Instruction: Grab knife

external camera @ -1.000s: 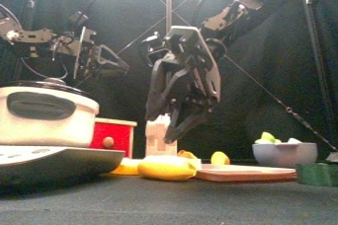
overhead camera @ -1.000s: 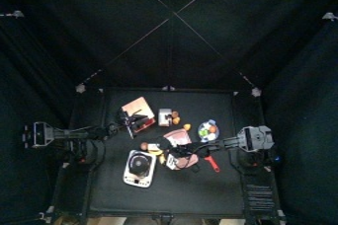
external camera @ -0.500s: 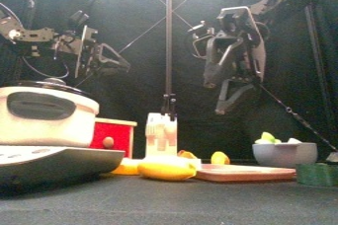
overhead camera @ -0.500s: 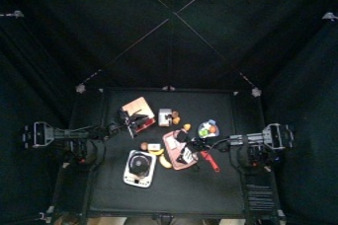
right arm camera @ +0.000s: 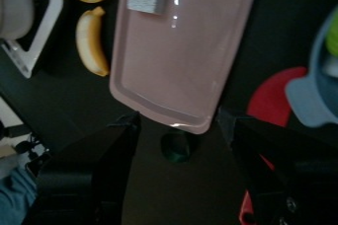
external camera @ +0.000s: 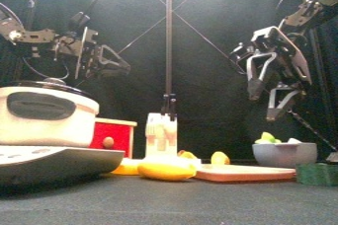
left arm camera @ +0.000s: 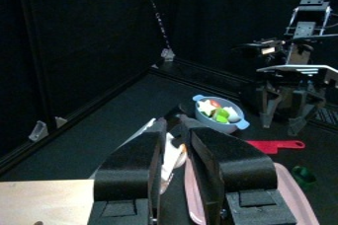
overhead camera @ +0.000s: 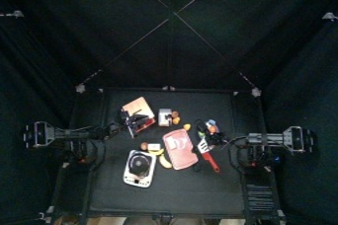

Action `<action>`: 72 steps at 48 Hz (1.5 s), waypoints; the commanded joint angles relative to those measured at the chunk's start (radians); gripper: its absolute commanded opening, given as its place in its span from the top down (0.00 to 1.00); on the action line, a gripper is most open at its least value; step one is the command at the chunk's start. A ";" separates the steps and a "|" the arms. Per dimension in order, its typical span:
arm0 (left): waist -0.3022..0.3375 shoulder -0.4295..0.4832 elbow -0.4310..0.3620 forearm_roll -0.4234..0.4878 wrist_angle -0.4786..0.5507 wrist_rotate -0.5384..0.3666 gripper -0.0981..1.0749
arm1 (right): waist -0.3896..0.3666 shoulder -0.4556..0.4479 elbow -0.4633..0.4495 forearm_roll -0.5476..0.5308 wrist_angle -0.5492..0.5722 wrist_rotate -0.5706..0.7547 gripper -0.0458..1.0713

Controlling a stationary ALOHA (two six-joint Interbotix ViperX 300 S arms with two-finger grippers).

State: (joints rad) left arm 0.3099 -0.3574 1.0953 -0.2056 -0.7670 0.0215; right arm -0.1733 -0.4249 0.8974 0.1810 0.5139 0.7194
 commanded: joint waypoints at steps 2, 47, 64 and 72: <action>0.000 0.005 -0.017 0.000 -0.005 0.002 0.37 | 0.043 -0.035 0.000 -0.137 0.114 0.167 0.11; 0.005 0.008 -0.014 0.000 -0.005 0.000 0.37 | 0.482 0.164 0.048 -0.325 0.265 0.730 0.11; 0.005 0.008 -0.014 0.000 -0.005 0.000 0.37 | 0.497 0.255 0.077 -0.319 0.244 0.727 0.14; 0.006 0.009 -0.012 0.000 -0.005 0.000 0.37 | 0.503 0.256 0.115 -0.319 0.172 0.730 0.22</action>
State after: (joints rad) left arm 0.3114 -0.3482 1.0953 -0.2056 -0.7670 0.0215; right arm 0.3252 -0.1764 0.9925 -0.1411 0.7179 1.4465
